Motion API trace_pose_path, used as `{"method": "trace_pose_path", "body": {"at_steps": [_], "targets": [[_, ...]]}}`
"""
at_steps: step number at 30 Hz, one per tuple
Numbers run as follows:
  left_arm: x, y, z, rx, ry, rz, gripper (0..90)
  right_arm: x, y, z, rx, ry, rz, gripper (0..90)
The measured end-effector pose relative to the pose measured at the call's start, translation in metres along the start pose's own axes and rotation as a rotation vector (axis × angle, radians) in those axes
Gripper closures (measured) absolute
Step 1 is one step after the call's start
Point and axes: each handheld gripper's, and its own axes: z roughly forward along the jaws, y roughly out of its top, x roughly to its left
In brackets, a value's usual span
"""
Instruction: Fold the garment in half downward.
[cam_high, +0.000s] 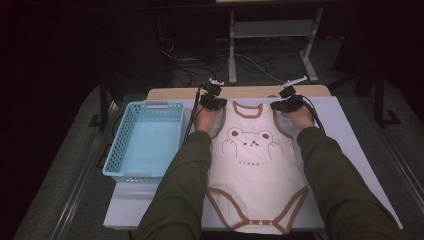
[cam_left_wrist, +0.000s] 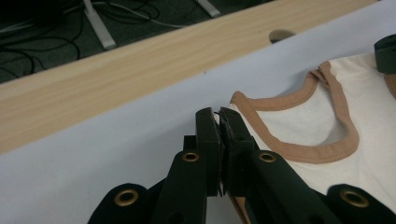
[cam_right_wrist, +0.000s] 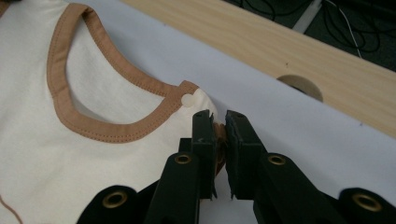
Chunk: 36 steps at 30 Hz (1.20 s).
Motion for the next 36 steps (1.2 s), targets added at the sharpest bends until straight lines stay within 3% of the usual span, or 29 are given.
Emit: {"method": "trace_pose_path", "body": {"at_steps": [14, 24, 36], "targets": [[-0.008, -0.001, -0.025, -0.046, -0.034, -0.009, 86.7, -0.002, 0.003, -0.022, -0.052, 0.044, -0.002, 81.6], [-0.022, -0.009, -0.040, -0.079, -0.046, 0.009, 86.7, 0.004, -0.005, -0.034, -0.072, 0.073, -0.011, 81.6], [-0.031, -0.021, -0.059, -0.053, -0.038, 0.024, 86.7, 0.017, -0.015, -0.047, -0.067, 0.114, -0.053, 81.5]]}}
